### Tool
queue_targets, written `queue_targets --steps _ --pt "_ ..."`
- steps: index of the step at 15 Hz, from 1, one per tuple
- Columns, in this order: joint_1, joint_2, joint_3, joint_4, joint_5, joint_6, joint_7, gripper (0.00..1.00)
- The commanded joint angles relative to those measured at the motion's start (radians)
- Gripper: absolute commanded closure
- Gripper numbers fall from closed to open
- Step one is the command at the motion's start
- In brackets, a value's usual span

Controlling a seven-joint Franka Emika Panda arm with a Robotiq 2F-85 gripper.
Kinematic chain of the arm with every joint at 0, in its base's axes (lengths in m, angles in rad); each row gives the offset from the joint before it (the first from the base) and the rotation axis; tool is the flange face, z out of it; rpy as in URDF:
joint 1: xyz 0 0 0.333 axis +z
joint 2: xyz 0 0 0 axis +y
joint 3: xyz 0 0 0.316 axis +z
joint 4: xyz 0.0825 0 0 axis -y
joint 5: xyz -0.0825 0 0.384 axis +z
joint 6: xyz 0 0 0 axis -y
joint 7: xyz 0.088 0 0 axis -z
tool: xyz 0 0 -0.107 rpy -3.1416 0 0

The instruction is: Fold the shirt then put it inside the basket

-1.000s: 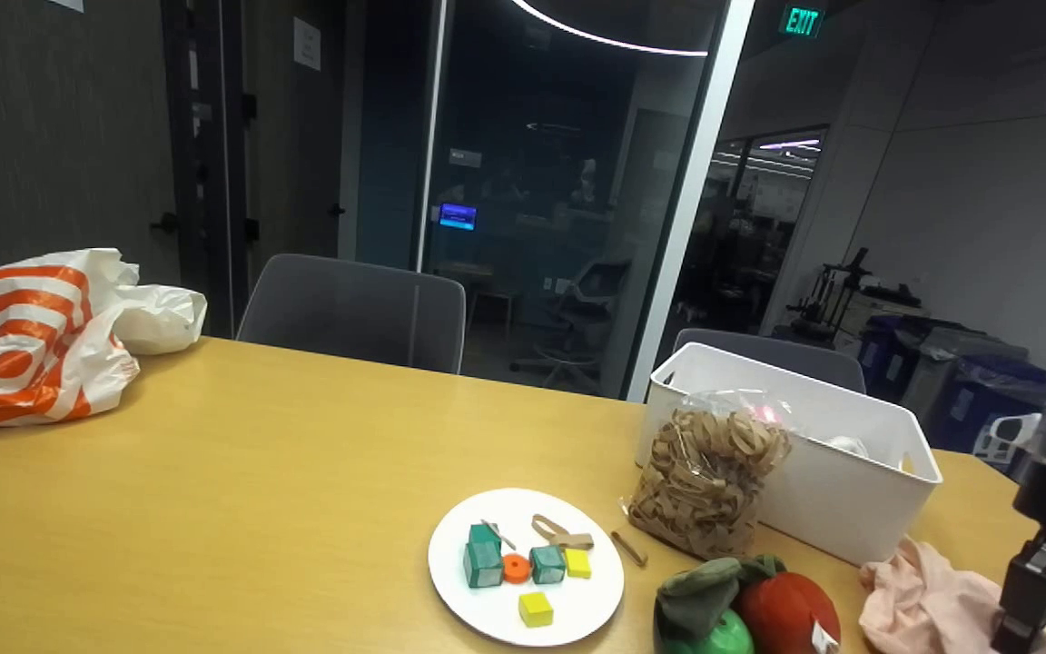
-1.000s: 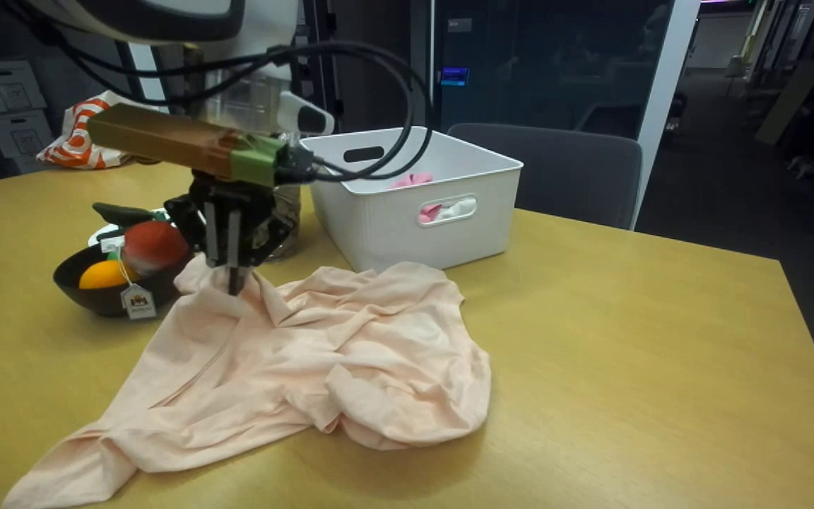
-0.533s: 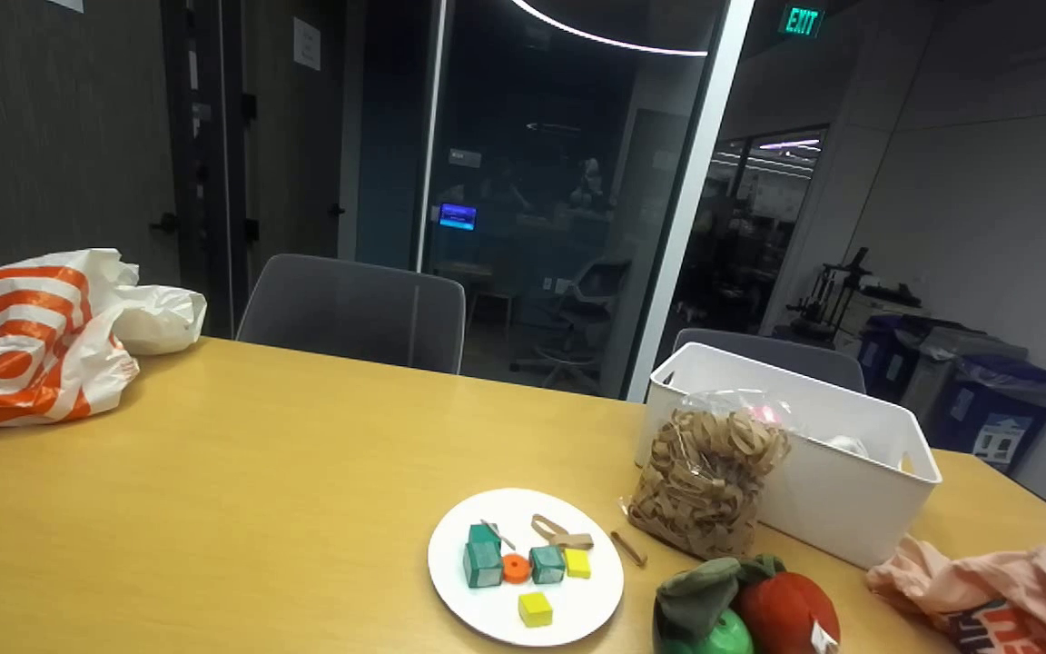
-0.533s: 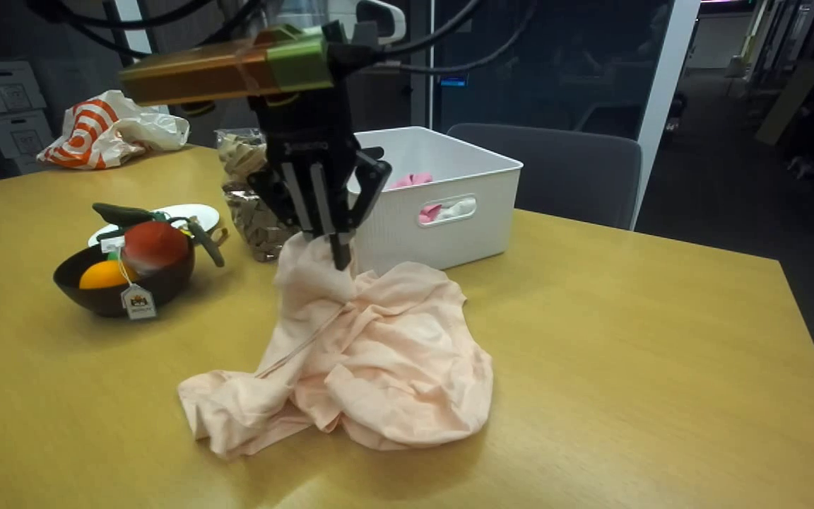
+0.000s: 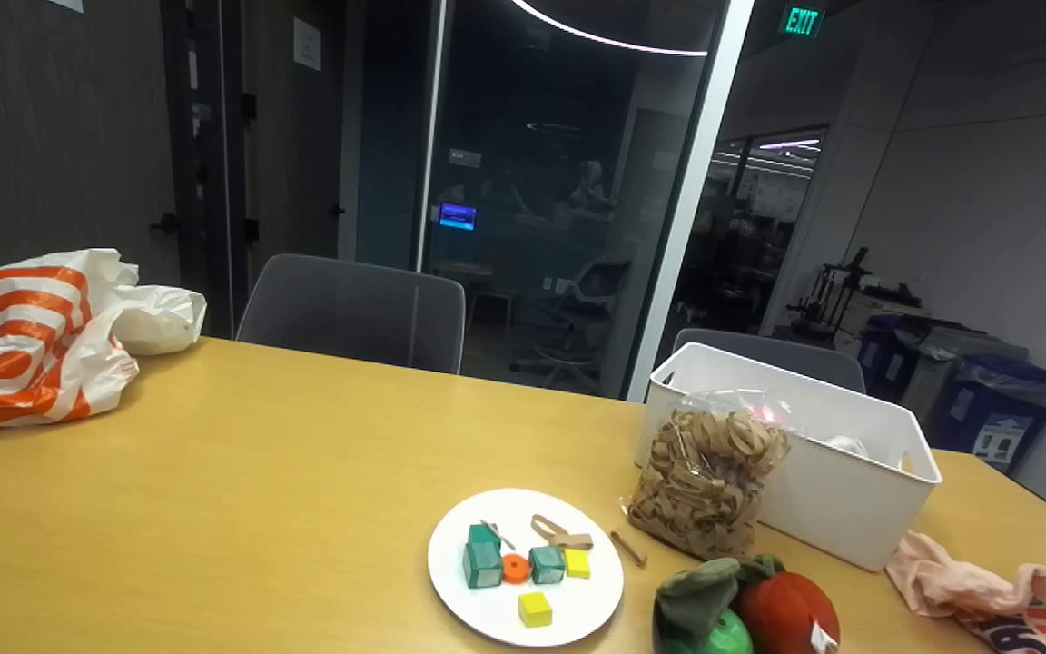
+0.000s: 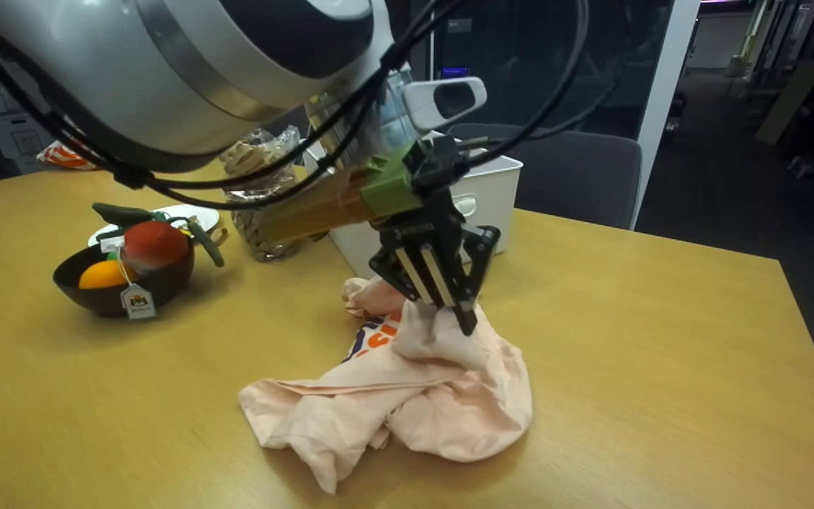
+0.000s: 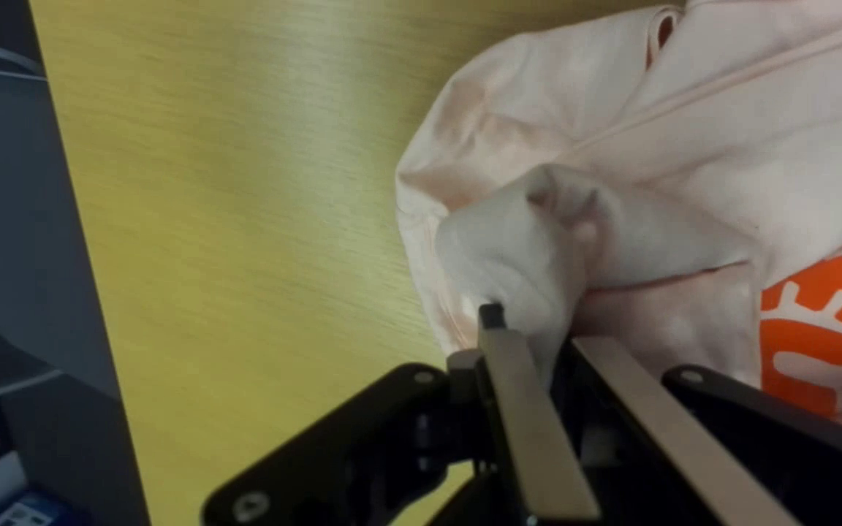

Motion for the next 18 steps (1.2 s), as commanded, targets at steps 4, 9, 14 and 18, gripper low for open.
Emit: queue_targets --steps 4,9,14,18 --pt "0.058 0.107 -0.027 0.121 -0.261 -0.16 0.497 0.59" --pt "0.14 0.05 -0.029 0.124 0.083 -0.393 0.389 0.22" --pt "0.172 -0.009 -0.027 0.061 0.274 -0.44 0.267 0.0" --pt "0.171 -0.047 -0.032 -0.045 0.33 -0.417 0.156 0.0"
